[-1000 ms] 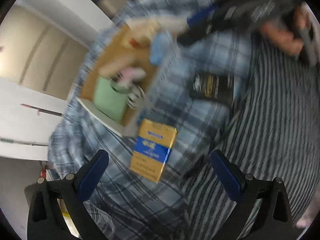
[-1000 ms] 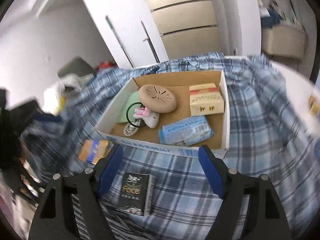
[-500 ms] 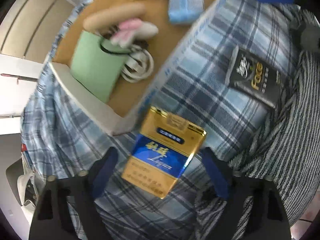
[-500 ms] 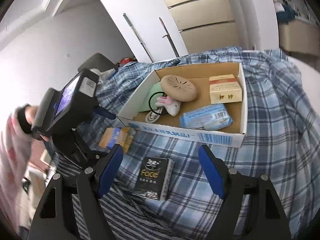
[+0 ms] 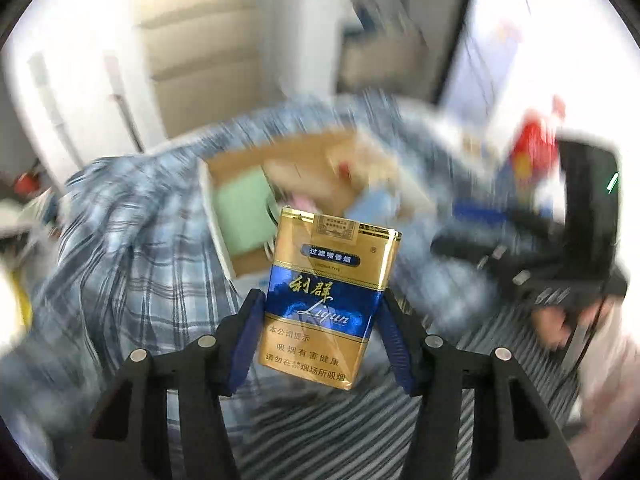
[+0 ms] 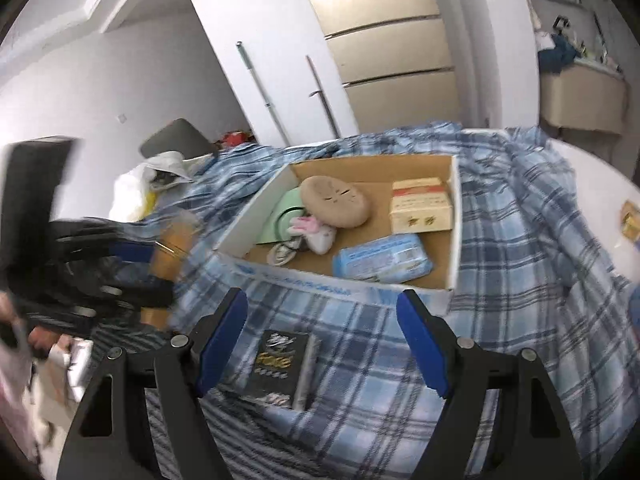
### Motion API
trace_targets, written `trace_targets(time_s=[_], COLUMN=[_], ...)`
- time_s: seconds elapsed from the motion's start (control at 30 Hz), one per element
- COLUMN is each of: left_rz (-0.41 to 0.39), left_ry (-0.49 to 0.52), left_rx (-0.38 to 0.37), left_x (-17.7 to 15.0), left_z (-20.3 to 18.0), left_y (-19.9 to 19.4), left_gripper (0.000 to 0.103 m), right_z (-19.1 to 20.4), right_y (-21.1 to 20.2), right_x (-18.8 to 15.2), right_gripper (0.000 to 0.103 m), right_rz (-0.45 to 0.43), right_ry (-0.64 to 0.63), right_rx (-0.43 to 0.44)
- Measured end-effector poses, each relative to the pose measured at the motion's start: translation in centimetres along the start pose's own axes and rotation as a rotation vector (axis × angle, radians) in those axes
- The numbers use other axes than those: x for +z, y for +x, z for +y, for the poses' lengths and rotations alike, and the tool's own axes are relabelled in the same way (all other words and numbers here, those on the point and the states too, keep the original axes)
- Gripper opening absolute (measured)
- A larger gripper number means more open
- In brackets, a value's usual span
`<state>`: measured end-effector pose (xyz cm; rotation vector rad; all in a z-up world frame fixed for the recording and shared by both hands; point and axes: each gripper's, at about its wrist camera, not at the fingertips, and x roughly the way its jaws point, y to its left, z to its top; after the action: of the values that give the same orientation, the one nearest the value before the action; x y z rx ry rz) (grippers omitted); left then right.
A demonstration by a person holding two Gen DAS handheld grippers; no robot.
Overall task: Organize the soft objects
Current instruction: 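Grasp the blue-and-gold pack with the left tool while the right tool grasps the Face pack, then carry both packs over the white box and open both tools to drop them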
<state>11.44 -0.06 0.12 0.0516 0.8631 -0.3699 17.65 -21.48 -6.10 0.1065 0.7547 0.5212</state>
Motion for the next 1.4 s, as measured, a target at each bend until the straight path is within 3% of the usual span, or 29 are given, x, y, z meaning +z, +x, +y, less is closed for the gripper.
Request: trace_targets(time_s=[0.1,0.17,0.27,0.43,0.57,0.7,0.8,0.83,0.9,0.97,1.13,1.27,1.4], left_rz=[-0.2,-0.288,-0.326,-0.358,-0.408,-0.419,-0.42,-0.429,-0.418,-0.416,-0.432,-0.404,-0.331], left_ry=[-0.07,-0.126,-0.153,-0.099,-0.145,-0.163,-0.156,-0.156,-0.169,-0.19,-0.116,-0.055,-0.049], left_rx=[0.137,0.173,0.168,0.198,0.182,0.193,0.194,0.195,0.203,0.158,0.197,0.199,0.183], left_x=[-1.7,-3.5,-4.1,-4.3,-5.8,-6.2,-6.2,-6.3,-5.9,-5.2,-1.0,3.5,7.1], left_z=[0.9,1.5,2.3,1.4,2.0,2.2,2.1,2.1,2.1,2.0,0.1,-1.2,-1.3], left_y=[-0.5,-0.2,0.2,-0.2,-1.1,-1.4,-1.4,-1.6,-2.3,-3.3,-4.5,-2.7,1.1], left_gripper=[0.059,0.058,0.059,0.059,0.059,0.059,0.059,0.059,0.059,0.059,0.059,0.059,0.059], right_z=[0.4,0.9,2.2,3.6,4.9,5.6,5.8,5.9,5.8,5.8,5.1,3.9,2.4], right_y=[0.0,-0.2,-0.2,2.3,4.8,5.7,6.1,6.0,5.2,3.7,0.3,-0.9,0.6], right_x=[0.2,0.5,0.4,-1.0,-2.8,-4.2,-4.8,-4.7,-4.5,-3.9,-0.7,3.4,6.6], right_gripper=[0.077,0.077,0.077,0.077,0.077,0.074,0.047,0.045,0.044,0.044,0.044,0.045,0.045], right_rz=[-0.012,-0.006,0.018,0.133,0.217,0.243,0.253,0.239,0.22,0.164,0.053,-0.023,-0.048], right_ry=[-0.015,-0.007,-0.011,0.036,-0.019,-0.061,-0.083,-0.101,-0.089,-0.086,-0.084,-0.058,-0.041], right_rx=[-0.068,-0.079,-0.099,-0.106,-0.115,-0.127,-0.17,-0.184,-0.16,-0.16,-0.175,-0.194,-0.197])
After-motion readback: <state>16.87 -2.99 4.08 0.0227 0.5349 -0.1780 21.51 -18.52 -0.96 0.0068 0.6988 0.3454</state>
